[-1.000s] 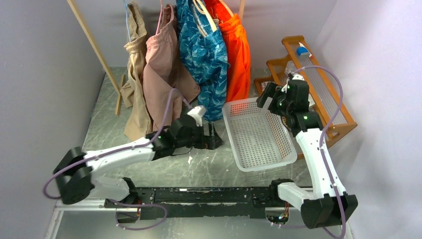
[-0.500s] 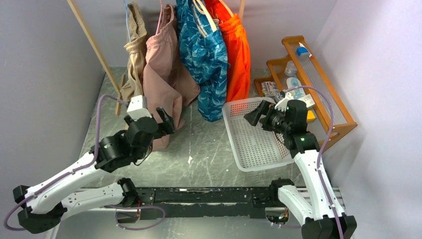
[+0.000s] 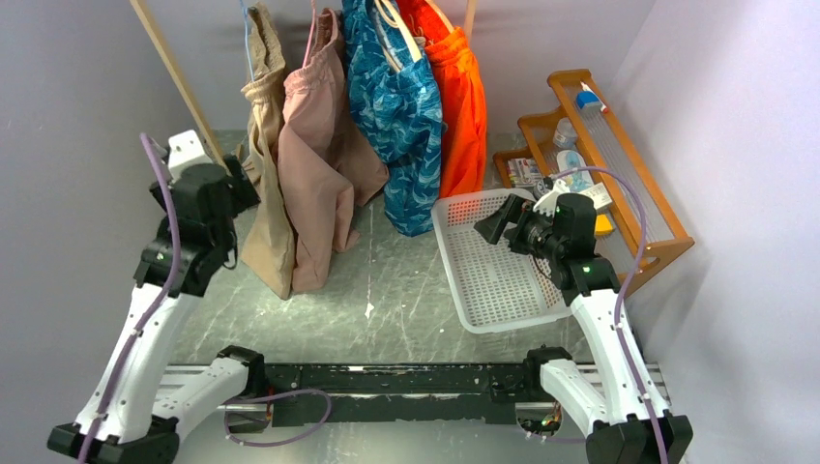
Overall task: Remove the shorts from the hanger
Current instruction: Pick up the hanger from the clothes rod.
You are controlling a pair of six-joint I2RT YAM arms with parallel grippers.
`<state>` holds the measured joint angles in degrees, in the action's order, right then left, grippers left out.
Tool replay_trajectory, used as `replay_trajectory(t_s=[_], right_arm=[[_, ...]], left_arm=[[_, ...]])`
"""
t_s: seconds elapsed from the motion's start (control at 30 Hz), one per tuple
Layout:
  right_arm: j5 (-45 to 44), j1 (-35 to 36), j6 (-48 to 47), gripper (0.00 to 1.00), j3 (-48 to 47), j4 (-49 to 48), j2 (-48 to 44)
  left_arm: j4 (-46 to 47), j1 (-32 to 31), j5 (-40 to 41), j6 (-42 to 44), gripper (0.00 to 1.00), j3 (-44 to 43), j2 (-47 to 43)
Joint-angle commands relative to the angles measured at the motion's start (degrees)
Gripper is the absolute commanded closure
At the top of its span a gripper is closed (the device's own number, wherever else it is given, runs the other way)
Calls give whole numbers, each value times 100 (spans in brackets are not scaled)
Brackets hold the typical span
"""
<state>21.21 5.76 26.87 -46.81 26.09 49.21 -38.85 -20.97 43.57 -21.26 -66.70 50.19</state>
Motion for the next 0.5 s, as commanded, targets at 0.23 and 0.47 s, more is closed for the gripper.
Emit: replay_trajectory(t_s=[0.23,0.47], right_arm=[[-258,13,-240,6,-103,266,-91],[-260,12,-292,5,-93,306,106]], left_arm=[[-71,1660,-4021,703,4,-2467,1193],[-101,2011,-5206,581,4,-3217,1853]])
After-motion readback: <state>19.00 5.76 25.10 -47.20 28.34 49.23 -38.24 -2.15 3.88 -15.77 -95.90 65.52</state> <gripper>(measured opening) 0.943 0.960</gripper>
